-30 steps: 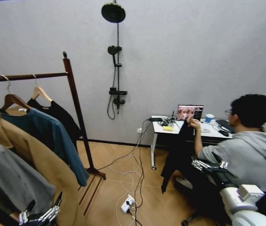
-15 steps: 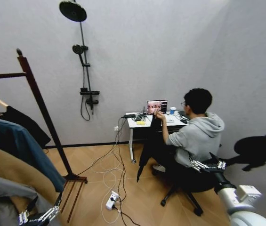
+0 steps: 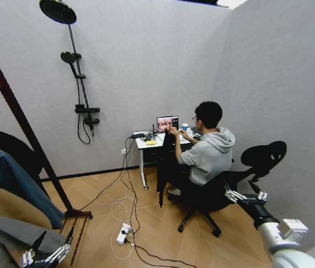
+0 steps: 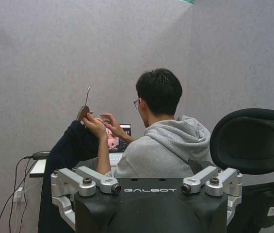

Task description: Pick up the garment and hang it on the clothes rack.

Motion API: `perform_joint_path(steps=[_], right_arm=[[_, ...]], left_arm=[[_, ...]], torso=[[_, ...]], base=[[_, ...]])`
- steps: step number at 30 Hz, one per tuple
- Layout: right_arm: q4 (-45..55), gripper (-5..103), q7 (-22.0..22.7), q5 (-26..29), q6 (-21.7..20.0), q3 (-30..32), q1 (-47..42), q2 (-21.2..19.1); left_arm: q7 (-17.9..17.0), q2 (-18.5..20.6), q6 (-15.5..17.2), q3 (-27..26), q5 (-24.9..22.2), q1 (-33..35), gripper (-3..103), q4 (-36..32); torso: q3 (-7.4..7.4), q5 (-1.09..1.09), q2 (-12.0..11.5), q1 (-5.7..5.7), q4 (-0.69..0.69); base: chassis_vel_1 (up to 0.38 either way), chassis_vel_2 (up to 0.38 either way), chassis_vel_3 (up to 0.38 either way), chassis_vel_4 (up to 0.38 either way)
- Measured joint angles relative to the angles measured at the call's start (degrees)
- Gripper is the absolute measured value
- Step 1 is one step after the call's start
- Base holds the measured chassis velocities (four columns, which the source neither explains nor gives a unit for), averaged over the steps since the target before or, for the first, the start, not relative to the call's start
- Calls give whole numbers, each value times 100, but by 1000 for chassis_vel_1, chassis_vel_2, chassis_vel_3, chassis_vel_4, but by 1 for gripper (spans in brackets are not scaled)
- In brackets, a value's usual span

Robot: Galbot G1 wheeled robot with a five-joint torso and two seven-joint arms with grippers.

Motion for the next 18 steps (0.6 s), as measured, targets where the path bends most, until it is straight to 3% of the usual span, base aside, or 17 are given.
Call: perform_joint_path(steps=[18], right_arm=[[-220,100,-24,-46,20,-213,248,-88]], left_arm=[[0,0,0,0,0,0,100,0]], torso=[[0,0,0,0,0]], base=[[120,-71,-65,116]])
